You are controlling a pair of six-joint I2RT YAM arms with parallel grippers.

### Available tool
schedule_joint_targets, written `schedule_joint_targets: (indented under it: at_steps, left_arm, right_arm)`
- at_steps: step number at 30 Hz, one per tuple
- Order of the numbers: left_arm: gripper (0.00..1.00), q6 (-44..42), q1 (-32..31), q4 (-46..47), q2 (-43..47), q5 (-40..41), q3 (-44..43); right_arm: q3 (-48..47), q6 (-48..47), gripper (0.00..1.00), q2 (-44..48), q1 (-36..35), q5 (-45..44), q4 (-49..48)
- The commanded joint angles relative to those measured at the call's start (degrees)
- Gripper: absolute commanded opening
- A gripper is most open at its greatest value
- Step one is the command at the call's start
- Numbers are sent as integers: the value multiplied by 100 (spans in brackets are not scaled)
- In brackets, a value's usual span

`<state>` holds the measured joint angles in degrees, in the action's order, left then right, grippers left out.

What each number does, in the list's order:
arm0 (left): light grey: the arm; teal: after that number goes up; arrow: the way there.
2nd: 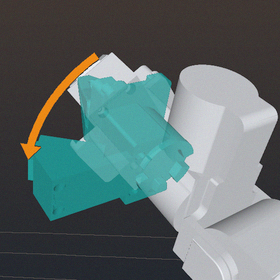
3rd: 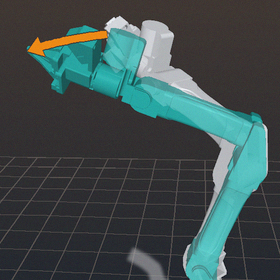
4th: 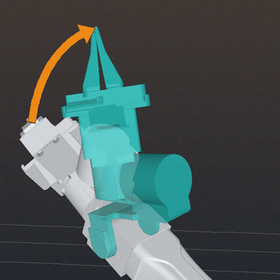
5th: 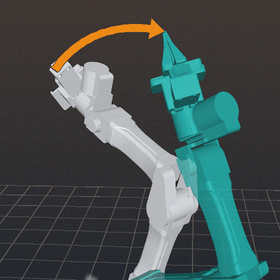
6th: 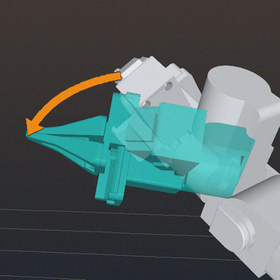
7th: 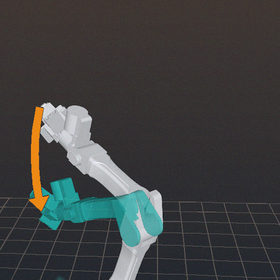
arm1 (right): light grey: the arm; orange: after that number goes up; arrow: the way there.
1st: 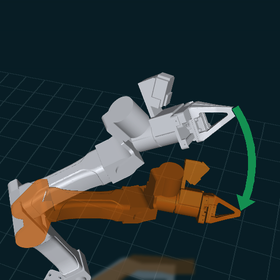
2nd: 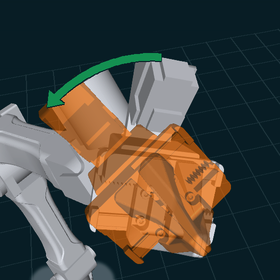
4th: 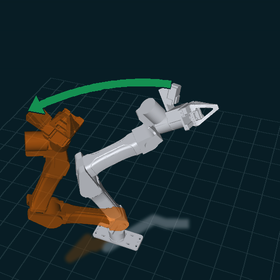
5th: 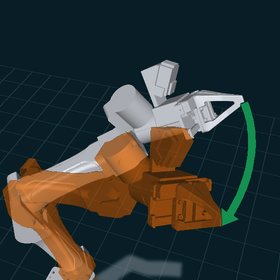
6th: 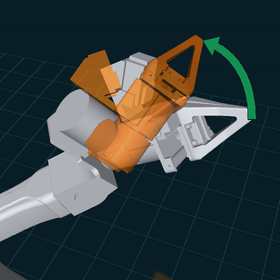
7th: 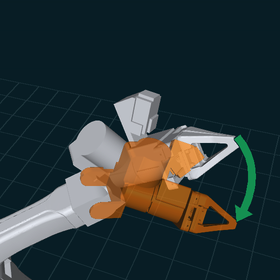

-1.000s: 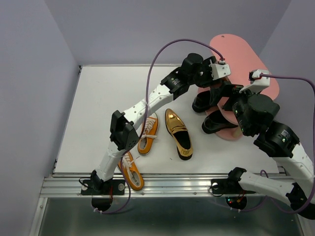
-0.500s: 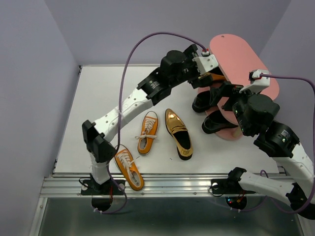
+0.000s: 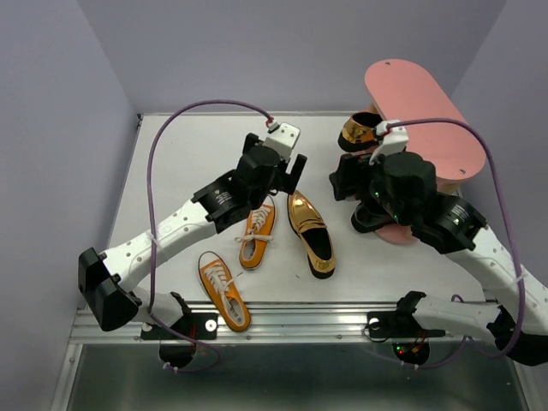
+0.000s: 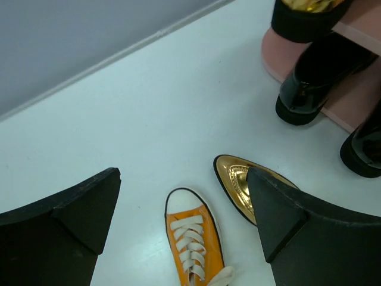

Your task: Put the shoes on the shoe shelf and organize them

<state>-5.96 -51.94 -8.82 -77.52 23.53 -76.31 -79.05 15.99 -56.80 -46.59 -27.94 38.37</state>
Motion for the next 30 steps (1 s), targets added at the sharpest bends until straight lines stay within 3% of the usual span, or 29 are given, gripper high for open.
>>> schedule_joint_targets:
  at_steps: [1, 7, 10, 15, 18, 24, 27, 30]
  left_arm:
    - [99, 2183, 53, -646, 360, 566, 318]
    - [99, 4546, 18, -684, 553, -716, 1432]
    - [99, 5443, -421, -726, 588, -280, 1689]
    - [99, 6746, -940, -867, 615, -226, 1997]
    - [99, 7230, -1116, -849, 266, -226, 2077]
    - [99, 7503, -1433, -1130, -1150, -322, 1313]
    - [96, 7530, -1450, -1288, -1738, -270, 1005]
    - [83, 7653, -1450, -1692, -2127, -68, 715]
  right_arm:
    - [82, -61, 100, -218, -52, 694, 250]
    - [276, 133, 100, -113, -52, 536, 30]
    - [258, 176, 100, -104, -52, 465, 57]
    - [328, 185, 100, 2, -52, 421, 30]
    - [355, 185, 100, 63, -52, 448, 21]
    - [320, 168, 100, 151, -52, 439, 92]
    - [372, 168, 100, 213, -52, 404, 92]
    - [416, 185, 100, 248, -52, 351, 144]
